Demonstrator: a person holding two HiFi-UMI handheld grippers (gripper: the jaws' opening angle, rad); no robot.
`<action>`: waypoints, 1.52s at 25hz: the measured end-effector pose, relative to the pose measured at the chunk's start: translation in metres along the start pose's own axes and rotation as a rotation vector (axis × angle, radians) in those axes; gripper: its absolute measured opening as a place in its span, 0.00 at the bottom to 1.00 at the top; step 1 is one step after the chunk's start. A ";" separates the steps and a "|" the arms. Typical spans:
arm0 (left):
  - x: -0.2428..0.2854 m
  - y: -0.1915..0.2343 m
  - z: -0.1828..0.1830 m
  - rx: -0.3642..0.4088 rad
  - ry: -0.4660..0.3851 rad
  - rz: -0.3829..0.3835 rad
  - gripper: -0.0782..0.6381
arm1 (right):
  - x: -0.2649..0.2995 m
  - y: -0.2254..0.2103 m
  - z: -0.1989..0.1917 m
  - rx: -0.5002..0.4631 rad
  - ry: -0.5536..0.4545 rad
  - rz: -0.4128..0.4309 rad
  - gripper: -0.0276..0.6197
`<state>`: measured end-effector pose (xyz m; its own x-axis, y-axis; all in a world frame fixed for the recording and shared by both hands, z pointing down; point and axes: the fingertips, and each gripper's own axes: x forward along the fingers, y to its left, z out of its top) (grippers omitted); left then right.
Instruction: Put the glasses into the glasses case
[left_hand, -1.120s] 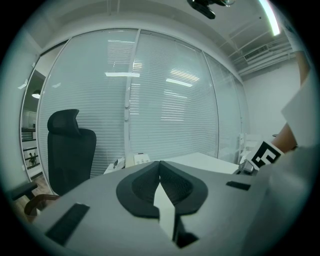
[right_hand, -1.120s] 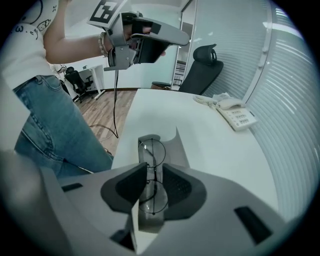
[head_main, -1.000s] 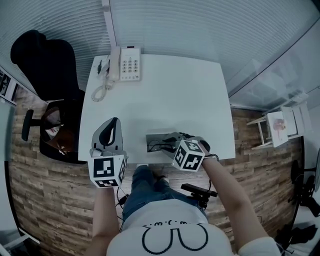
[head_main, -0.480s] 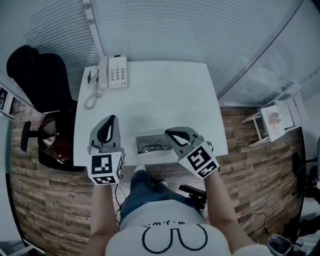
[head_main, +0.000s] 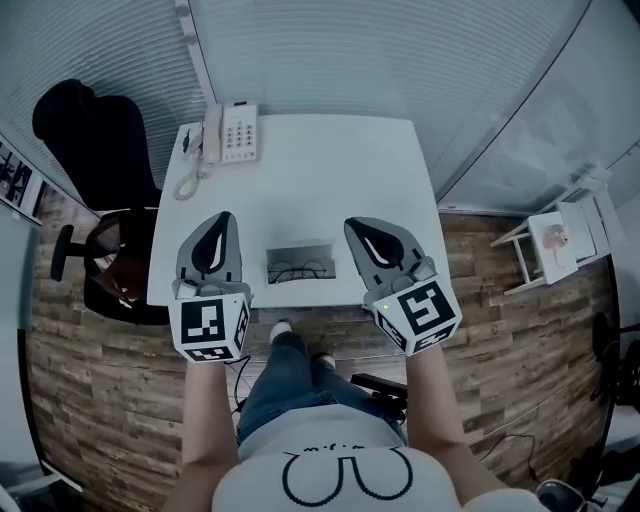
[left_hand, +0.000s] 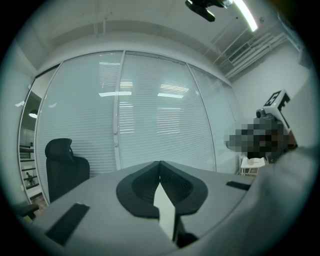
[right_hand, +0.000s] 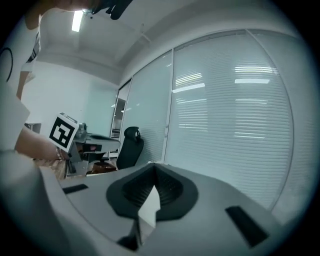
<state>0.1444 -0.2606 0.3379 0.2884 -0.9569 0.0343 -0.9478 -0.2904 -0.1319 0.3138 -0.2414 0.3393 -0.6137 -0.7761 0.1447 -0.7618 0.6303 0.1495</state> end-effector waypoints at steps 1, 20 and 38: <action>-0.003 -0.002 0.003 0.004 -0.008 -0.002 0.13 | -0.004 -0.001 0.005 0.001 -0.013 -0.018 0.06; -0.014 0.022 0.070 -0.002 -0.165 -0.038 0.13 | -0.035 -0.012 0.094 -0.073 -0.168 -0.259 0.06; -0.030 0.014 0.086 -0.016 -0.208 -0.060 0.13 | -0.054 0.005 0.103 -0.130 -0.205 -0.248 0.06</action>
<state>0.1344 -0.2358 0.2493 0.3648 -0.9166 -0.1638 -0.9296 -0.3485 -0.1200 0.3219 -0.1980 0.2318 -0.4523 -0.8851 -0.1094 -0.8682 0.4089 0.2811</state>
